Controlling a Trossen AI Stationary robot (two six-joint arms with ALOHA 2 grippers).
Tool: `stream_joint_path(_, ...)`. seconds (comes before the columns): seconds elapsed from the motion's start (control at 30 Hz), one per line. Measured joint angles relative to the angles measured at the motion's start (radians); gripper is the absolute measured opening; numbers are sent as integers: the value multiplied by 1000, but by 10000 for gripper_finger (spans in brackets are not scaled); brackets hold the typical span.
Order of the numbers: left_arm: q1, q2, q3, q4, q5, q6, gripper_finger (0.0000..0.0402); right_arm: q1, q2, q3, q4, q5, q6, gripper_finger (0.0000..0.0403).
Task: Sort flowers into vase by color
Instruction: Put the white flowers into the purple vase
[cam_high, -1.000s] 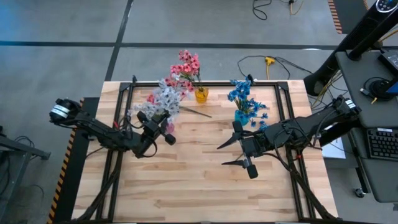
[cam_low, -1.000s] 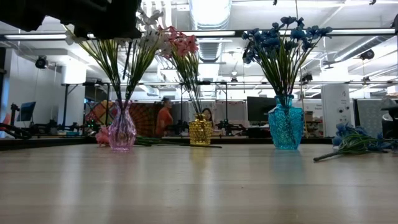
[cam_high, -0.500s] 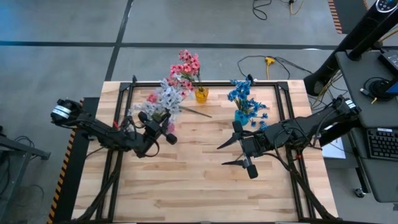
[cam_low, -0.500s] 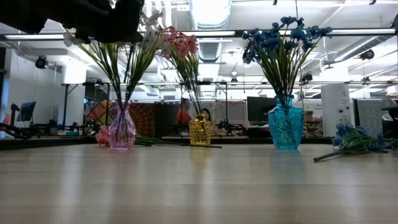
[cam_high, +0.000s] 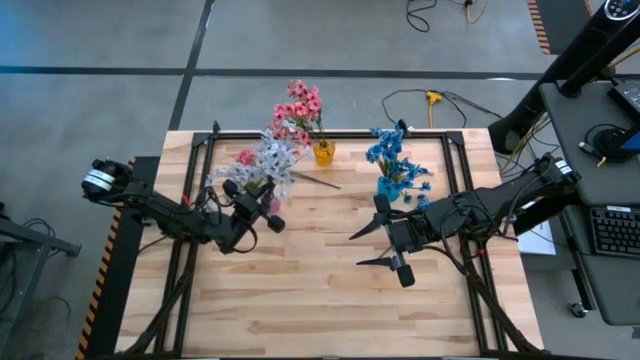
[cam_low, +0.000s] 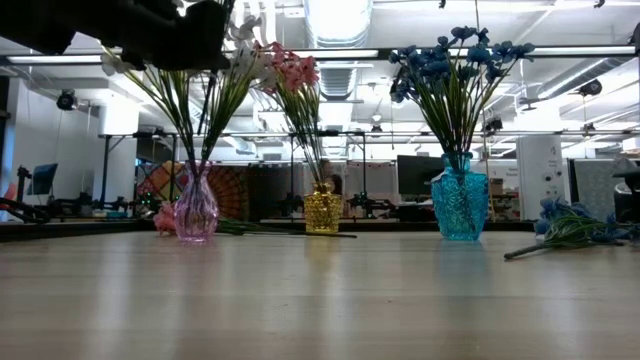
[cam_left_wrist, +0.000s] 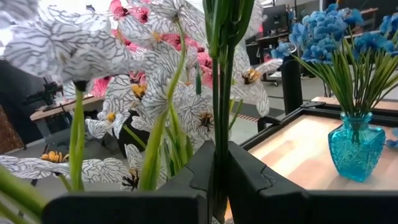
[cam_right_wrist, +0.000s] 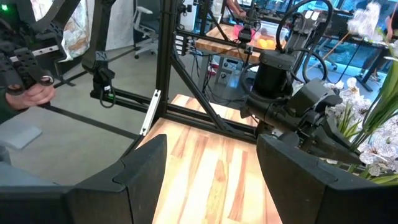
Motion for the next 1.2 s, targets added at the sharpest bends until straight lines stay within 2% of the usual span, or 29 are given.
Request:
stream_joint_path(0.17, 0, 0, 0, -20, 11, -1, 11, 0, 0, 0, 0, 0, 0, 242)
stream_joint_path(0.33, 0, 0, -10, -24, 69, 0, 11, 0, 0, 0, 0, 0, 0, 242)
stream_joint_path(0.57, 0, 0, -35, -22, 72, -11, 11, 0, 0, 0, 0, 0, 0, 242)
stream_joint_path(0.77, 0, 0, -48, -23, 140, 9, 11, 0, 0, 0, 0, 0, 12, 242)
stream_joint_path(1.0, 0, 0, -53, -26, 205, 123, 11, 0, 0, 0, 2, 0, 24, 242)
stream_joint_path(1.2, 5, 0, -53, -33, 209, 140, 11, 0, 0, 0, 2, 0, 48, 242)
